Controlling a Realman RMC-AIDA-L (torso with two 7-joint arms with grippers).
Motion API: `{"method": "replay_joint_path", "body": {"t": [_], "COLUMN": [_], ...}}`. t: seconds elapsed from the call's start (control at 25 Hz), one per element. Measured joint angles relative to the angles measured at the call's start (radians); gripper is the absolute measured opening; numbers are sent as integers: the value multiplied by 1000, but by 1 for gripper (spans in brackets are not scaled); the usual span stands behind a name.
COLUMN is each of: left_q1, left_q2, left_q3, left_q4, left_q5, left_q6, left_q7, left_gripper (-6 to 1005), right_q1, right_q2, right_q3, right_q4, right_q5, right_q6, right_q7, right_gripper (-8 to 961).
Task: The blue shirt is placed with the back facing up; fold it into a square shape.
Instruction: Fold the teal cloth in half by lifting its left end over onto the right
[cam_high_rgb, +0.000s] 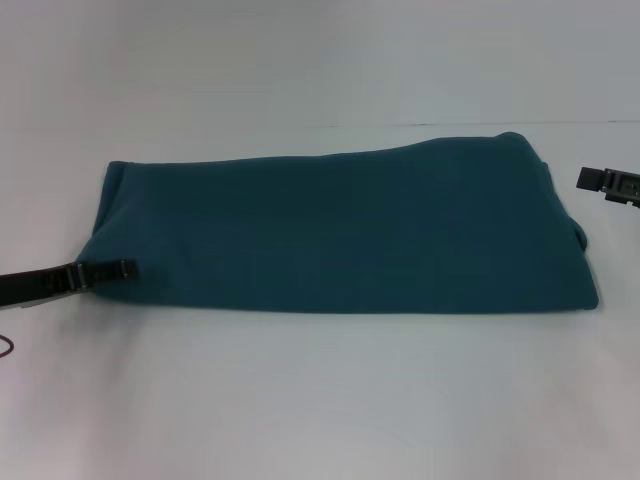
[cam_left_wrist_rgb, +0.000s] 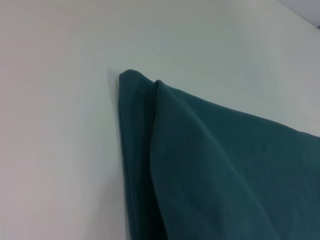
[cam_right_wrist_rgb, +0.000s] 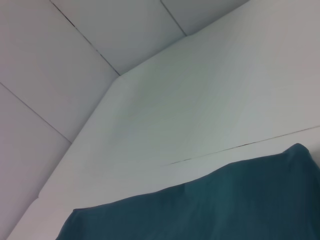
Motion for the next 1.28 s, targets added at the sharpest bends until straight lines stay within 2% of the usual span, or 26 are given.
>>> {"method": "replay_joint_path", "body": {"t": [0.36, 0.48, 0.92, 1.12, 1.28], "left_q1": [1, 4, 2, 7, 16], "left_q2": [0, 0, 0, 3, 12], "left_q3": [-5, -9, -6, -10, -32], "left_q4": [2, 2, 3, 4, 15], "left_q5": [-2, -7, -2, -1, 3], "left_q6": [-17, -24, -39, -59, -68], "left_q7": [0, 1, -1, 2, 5], "left_gripper": [811, 630, 374, 169, 44], "right_q1": [-1, -2, -6, -5, 4], "right_q2": [0, 0, 0, 6, 14], "right_q3": [2, 2, 2, 2, 2], "right_q4": [0, 0, 0, 2, 8], "right_q5": [0, 0, 0, 0, 0], "right_q6": [-1, -3, -6, 2, 7], "right_q7": [0, 0, 0, 0, 0], "right_gripper": [853, 852, 847, 845, 843]}}
